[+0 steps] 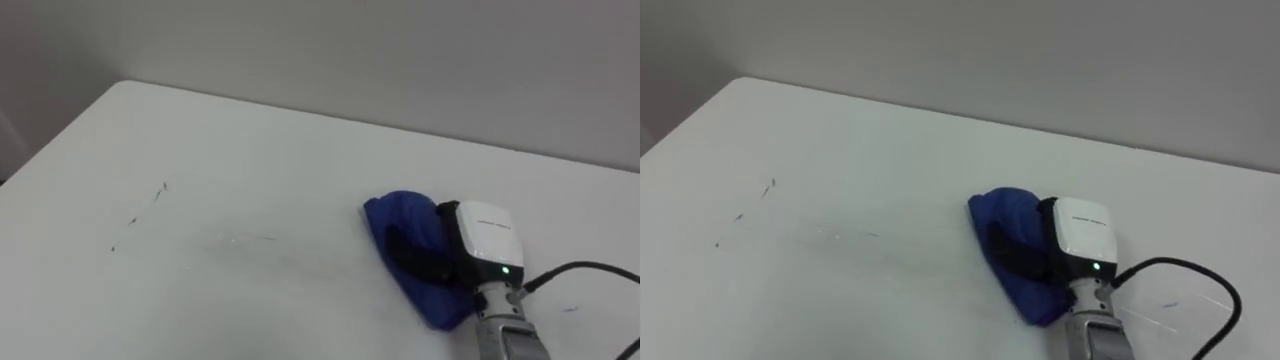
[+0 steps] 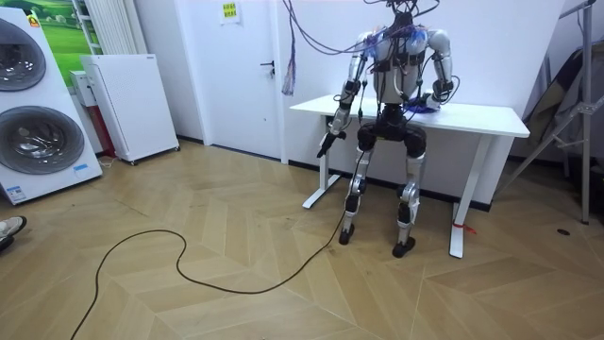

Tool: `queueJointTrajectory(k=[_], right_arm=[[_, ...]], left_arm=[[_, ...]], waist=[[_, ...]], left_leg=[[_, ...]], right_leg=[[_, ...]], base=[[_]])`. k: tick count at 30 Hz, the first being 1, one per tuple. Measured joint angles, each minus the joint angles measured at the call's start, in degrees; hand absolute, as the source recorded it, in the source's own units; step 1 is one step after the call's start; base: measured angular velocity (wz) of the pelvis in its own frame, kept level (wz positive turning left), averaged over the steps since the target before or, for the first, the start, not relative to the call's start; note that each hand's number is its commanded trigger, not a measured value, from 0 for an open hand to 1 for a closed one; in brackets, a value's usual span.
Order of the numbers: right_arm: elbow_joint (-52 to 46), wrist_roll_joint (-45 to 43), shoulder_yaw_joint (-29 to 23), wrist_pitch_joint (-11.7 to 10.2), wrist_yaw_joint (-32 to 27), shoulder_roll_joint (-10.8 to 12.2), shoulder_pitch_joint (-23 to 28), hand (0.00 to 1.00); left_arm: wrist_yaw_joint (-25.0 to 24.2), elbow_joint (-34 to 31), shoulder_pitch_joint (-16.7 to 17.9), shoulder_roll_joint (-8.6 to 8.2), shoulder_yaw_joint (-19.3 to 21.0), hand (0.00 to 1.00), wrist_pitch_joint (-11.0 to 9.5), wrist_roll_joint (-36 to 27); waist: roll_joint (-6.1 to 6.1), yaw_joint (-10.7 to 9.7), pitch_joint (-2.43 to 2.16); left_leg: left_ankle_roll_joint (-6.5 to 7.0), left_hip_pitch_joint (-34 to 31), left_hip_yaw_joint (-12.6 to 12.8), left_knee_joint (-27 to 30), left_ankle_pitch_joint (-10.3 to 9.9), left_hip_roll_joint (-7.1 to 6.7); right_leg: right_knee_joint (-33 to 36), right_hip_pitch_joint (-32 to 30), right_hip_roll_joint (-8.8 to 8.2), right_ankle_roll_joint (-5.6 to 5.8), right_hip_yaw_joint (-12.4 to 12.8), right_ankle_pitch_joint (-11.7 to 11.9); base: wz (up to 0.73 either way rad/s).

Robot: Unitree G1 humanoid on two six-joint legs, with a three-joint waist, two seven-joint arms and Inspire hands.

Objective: Wipe table

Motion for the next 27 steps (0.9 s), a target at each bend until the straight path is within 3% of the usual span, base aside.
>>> queueJointTrajectory(k=[4, 7, 8, 11, 15, 27], right_arm=[[-0.5, 0.4, -2.0, -1.8, 0.0, 0.0, 0.9, 0.0], [-1.2, 3.1, -4.1, -1.9, 0.0, -0.1, 1.3, 0.0], [-1.9, 3.7, -5.3, -1.9, 0.0, -0.2, 1.6, 0.0], [-5.0, 4.7, -8.3, -2.2, -0.2, -0.5, 2.1, 0.0], [-5.3, 4.5, -12.4, -2.9, -1.2, -0.5, 2.2, 0.0], [-6.8, 12.4, -24.9, -2.7, -5.4, -0.7, 2.4, 0.0]], left_arm=[[0.0, 0.1, -1.6, -0.26, 0.0, 0.0, -1.2, -0.3], [0.0, 0.1, -2.5, -0.56, 0.0, 0.0, -1.4, -0.4], [0.1, 0.1, -2.5, -0.56, 0.2, 0.0, -1.5, -0.4], [0.1, 0.1, -3.0, -0.58, 0.6, 0.0, -1.5, -0.4], [0.1, 1.0, -3.6, -0.57, 0.7, 0.0, -1.6, -0.9], [-1.0, 2.0, -1.9, -1.12, 6.2, 0.0, -1.7, -1.4]], waist=[[0.01, -2.0, 0.05], [-0.35, -3.2, 0.11], [-0.93, -3.9, 0.47], [-1.42, -5.2, 0.67], [-2.29, -5.9, 0.55], [-2.26, -7.8, 0.29]], left_leg=[[0.0, 0.3, 0.1, 0.0, 0.0, -0.06], [0.01, 0.6, 0.6, -0.1, 0.0, -0.12], [0.01, 0.5, 0.8, -0.1, 0.0, -0.13], [0.03, 0.3, 1.7, -0.2, 0.0, -0.12], [0.06, 0.4, 2.4, -0.5, 0.0, -0.13], [0.09, 0.0, 2.6, -0.5, 0.0, -0.17]], right_leg=[[0.3, 0.0, -0.01, 0.01, 0.3, 0.0], [0.9, -0.6, 0.0, 0.05, 1.4, -0.1], [1.1, -0.9, -0.01, 0.05, 1.6, -0.1], [1.1, -1.4, 0.08, 0.03, 2.3, -0.1], [1.3, -2.0, 0.21, -0.01, 3.0, -0.1], [1.9, -2.8, 0.08, 0.01, 3.1, -0.1]], base=[[-0.03], [-0.14], [-0.1], [-0.11], [-0.1], [-0.01]])
